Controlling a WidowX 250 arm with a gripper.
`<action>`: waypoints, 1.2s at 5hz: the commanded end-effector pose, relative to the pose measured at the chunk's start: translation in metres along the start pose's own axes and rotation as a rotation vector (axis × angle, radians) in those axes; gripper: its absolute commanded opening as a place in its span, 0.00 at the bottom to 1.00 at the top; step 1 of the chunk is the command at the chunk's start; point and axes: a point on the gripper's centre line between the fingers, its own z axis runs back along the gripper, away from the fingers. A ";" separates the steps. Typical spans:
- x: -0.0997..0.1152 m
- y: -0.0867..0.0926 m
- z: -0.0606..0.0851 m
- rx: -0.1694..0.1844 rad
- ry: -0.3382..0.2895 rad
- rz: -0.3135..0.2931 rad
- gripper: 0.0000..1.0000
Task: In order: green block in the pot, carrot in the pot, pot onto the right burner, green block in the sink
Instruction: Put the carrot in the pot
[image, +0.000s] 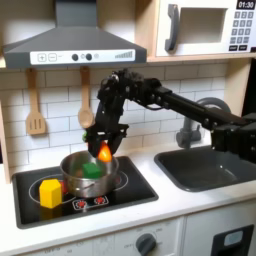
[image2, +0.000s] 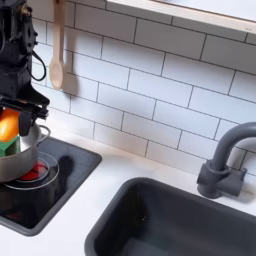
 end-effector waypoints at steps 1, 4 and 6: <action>-0.003 0.002 -0.001 0.002 0.009 0.004 1.00; -0.010 -0.001 -0.008 -0.001 0.035 -0.014 1.00; -0.016 -0.004 -0.021 -0.001 0.069 -0.023 0.00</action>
